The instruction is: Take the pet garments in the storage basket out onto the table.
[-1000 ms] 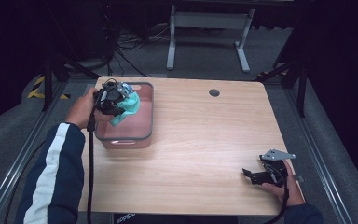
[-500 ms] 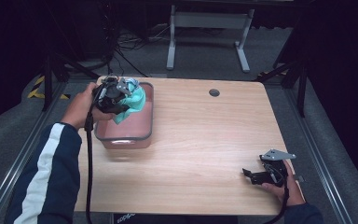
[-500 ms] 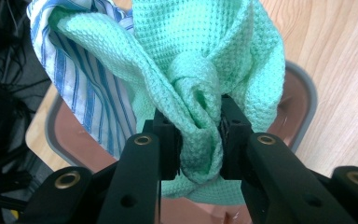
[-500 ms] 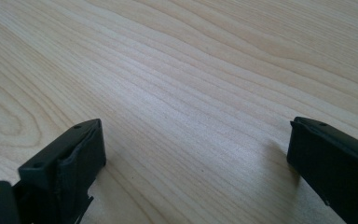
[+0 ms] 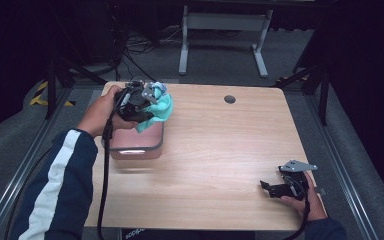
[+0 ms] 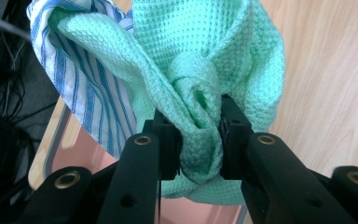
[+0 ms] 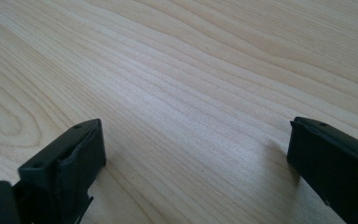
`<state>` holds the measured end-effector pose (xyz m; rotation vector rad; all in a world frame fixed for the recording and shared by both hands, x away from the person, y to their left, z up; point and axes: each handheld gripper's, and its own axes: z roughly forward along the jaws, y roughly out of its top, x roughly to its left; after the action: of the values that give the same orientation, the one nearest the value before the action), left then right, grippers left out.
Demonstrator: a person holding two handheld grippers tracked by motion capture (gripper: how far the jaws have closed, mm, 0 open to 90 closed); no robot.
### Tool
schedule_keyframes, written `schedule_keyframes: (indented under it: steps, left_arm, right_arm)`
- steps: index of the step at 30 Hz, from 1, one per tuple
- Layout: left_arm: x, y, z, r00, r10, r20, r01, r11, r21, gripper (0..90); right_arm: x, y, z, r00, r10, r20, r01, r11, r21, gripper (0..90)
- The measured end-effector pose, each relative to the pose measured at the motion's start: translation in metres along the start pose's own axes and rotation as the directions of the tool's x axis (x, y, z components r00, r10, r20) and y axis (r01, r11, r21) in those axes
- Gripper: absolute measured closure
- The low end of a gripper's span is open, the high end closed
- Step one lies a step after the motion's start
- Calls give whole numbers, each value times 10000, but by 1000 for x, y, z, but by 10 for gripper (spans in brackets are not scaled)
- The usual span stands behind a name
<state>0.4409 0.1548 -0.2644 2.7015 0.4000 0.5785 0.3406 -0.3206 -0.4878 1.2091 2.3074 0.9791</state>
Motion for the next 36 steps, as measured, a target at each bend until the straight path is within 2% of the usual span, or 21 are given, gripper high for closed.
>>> schedule_keyframes:
  steps: [4, 10, 12, 18, 23, 26, 36]
  left_arm:
    - [-13, 21, 7, 9982, 507, 306, -500, 9985, -238, 739]
    - [-22, 41, 23, 9950, 777, 626, -748, 9961, -470, 739]
    - [-25, 48, 29, 9931, 971, 651, -948, 9948, -373, 739]
    - [-33, 64, 45, 9872, 1244, 995, -1222, 9921, -281, 739]
    - [-38, 73, 56, 9818, 1444, 1237, -1424, 9895, -247, 738]
    - [-44, 78, 64, 9797, 1348, 1481, -1330, 9909, -220, 738]
    - [-56, 90, 87, 9704, 1446, 1936, -1449, 9894, -129, 736]
  right_arm:
    - [0, 0, 0, 10000, 0, 0, 0, 10000, 0, 44]
    - [0, 0, 0, 10000, -1, -2, 1, 10000, 1, 45]
    - [0, 0, 0, 10000, -3, -2, 3, 10000, 1, 45]
    - [0, 0, 0, 10000, -4, -3, 4, 10000, 0, 45]
    - [0, 0, 0, 10000, -3, -2, 3, 10000, 0, 45]
    - [0, 0, 0, 10000, -3, -3, 3, 10000, 1, 45]
    - [0, 0, 0, 10000, -3, -4, 3, 10000, 1, 45]
